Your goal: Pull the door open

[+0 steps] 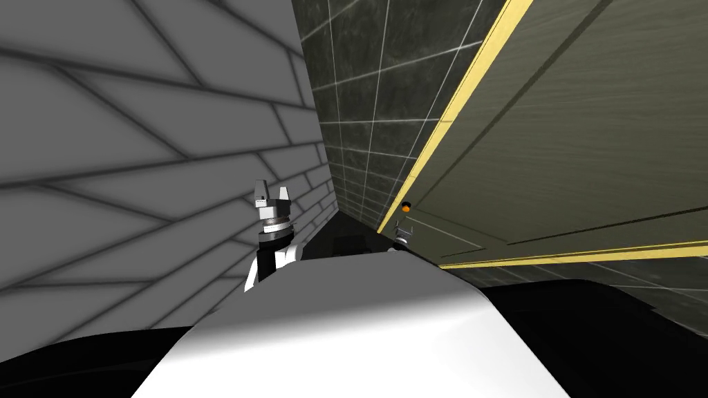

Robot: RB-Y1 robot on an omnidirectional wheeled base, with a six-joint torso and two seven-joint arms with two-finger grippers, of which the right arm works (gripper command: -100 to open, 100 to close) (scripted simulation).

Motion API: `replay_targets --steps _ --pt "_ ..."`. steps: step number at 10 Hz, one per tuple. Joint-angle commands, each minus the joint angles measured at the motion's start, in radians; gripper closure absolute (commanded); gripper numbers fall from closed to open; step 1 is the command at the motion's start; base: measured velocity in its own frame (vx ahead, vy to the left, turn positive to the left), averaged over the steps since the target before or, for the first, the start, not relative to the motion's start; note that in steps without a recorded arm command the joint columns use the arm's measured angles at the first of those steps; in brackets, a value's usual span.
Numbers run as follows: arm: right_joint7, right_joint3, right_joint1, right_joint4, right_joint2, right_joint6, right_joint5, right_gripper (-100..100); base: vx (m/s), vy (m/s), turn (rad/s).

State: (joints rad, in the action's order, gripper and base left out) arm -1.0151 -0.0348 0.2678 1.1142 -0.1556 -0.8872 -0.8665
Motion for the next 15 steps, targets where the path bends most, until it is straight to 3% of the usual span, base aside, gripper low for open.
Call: replay_targets --steps 1,4,5,6,15 --pt "-0.030 -0.001 -0.005 -0.031 0.000 -0.007 -0.030 -100 0.110 -0.158 0.209" --pt "-0.064 -0.005 -0.012 -0.073 -0.002 -0.020 -0.058 -100 0.073 -0.115 0.138" --pt "-0.055 -0.004 -0.010 -0.063 0.000 -0.016 -0.052 -100 0.032 -0.044 0.022" --pt "-0.098 -0.006 -0.009 -0.089 -0.029 -0.021 -0.051 -100 0.109 -0.010 -0.020" --pt "-0.278 -0.014 -0.002 -0.196 -0.153 -0.035 -0.040 -100 0.118 -0.005 -0.013"
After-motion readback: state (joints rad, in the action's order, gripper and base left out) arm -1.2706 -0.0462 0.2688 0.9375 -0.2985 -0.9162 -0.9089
